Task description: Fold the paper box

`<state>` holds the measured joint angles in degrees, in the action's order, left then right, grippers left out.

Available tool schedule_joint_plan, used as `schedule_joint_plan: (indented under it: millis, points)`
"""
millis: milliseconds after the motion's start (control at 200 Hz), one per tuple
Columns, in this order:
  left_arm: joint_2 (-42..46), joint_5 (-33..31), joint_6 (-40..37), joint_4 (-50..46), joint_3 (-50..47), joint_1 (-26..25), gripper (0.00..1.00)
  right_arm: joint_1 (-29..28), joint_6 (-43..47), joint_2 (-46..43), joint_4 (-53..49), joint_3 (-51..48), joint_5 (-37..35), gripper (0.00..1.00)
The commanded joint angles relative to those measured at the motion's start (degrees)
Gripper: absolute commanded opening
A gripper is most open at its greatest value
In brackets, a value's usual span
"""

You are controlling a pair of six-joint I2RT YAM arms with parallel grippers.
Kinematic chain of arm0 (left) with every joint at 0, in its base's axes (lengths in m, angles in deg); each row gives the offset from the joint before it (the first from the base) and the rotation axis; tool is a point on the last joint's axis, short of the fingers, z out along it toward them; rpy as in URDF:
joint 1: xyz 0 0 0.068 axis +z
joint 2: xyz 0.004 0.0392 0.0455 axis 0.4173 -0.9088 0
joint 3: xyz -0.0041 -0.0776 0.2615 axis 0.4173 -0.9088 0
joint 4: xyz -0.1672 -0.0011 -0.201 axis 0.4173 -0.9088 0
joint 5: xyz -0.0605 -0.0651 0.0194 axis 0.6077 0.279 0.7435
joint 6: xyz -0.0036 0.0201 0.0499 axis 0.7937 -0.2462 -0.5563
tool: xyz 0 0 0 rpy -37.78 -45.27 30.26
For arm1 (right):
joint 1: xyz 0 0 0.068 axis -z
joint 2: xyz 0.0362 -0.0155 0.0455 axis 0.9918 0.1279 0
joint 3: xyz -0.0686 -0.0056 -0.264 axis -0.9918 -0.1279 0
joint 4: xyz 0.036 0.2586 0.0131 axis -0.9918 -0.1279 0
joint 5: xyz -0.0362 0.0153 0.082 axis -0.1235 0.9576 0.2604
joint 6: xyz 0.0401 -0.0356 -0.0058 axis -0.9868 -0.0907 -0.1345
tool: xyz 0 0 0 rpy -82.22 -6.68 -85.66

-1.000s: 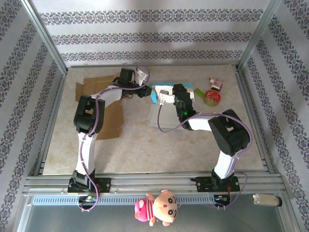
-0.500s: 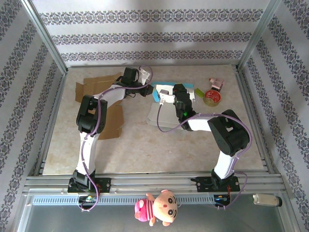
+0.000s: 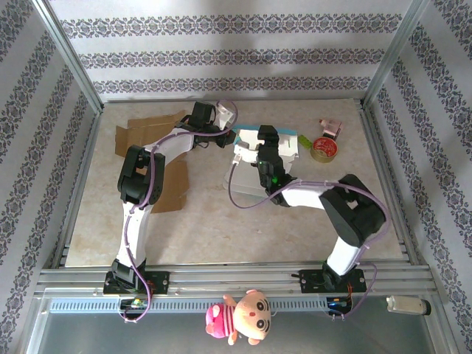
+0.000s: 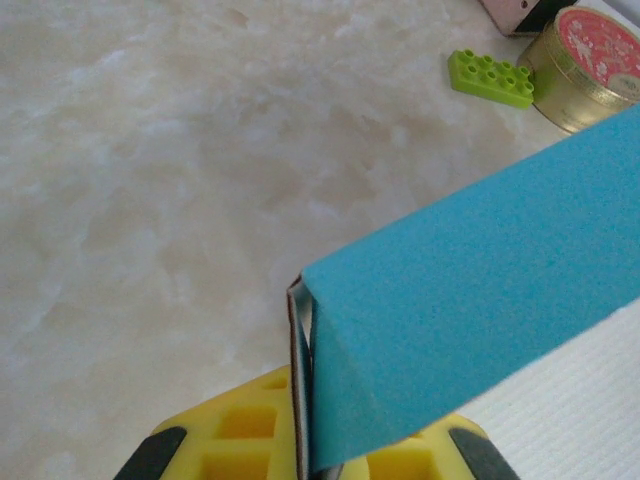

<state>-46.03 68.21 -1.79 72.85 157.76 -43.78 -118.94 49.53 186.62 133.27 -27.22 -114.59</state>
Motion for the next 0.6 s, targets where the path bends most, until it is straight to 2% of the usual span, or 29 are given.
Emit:
schedule_joint_plan:
  millis: [0,50,115,185,225,285,365,440,510,595]
  points:
    - [2.7,-2.3,-2.9,-5.8,0.3,-0.9,0.02,-1.6,-31.6,-11.8,-24.1,2.3,-4.1,0.91]
    - [2.8,-2.3,-2.4,-6.0,0.2,-0.9,0.02,-1.0,-48.8,-16.9,-38.6,4.4,1.3,0.91]
    - [3.3,-1.9,-1.8,-5.6,-0.4,-1.2,0.02,1.6,-69.2,-21.6,-50.7,6.2,14.8,0.91]
    - [3.8,-1.5,-1.4,-4.6,-1.4,-1.6,0.02,4.7,-89.7,-23.4,-55.4,6.3,28.4,0.90]
    - [3.9,-1.4,-1.2,-4.2,-1.9,-1.9,0.01,6.2,-97.9,-22.8,-55.4,6.1,36.3,0.88]
    - [3.8,-1.4,-1.0,-4.4,-2.0,-2.3,0.01,7.3,-108.7,-20.3,-53.5,6.2,42.7,0.87]
    - [3.7,-1.4,-0.8,-4.2,-2.3,-2.5,0.02,9.3,-119.5,-15.8,-47.7,6.2,47.0,0.87]
    - [3.6,-1.5,-0.2,-4.0,-2.6,-2.6,0.02,10.1,-125.4,-10.5,-40.5,6.6,48.6,0.90]
    - [3.9,-1.7,0.4,-4.1,-3.0,-2.7,0.02,9.5,-126.2,-5.5,-38.6,9.3,48.7,0.97]
    - [4.1,-2.1,0.9,-4.2,-3.2,-2.6,0.02,8.0,-124.4,-1.2,-37.4,11.2,44.3,0.98]
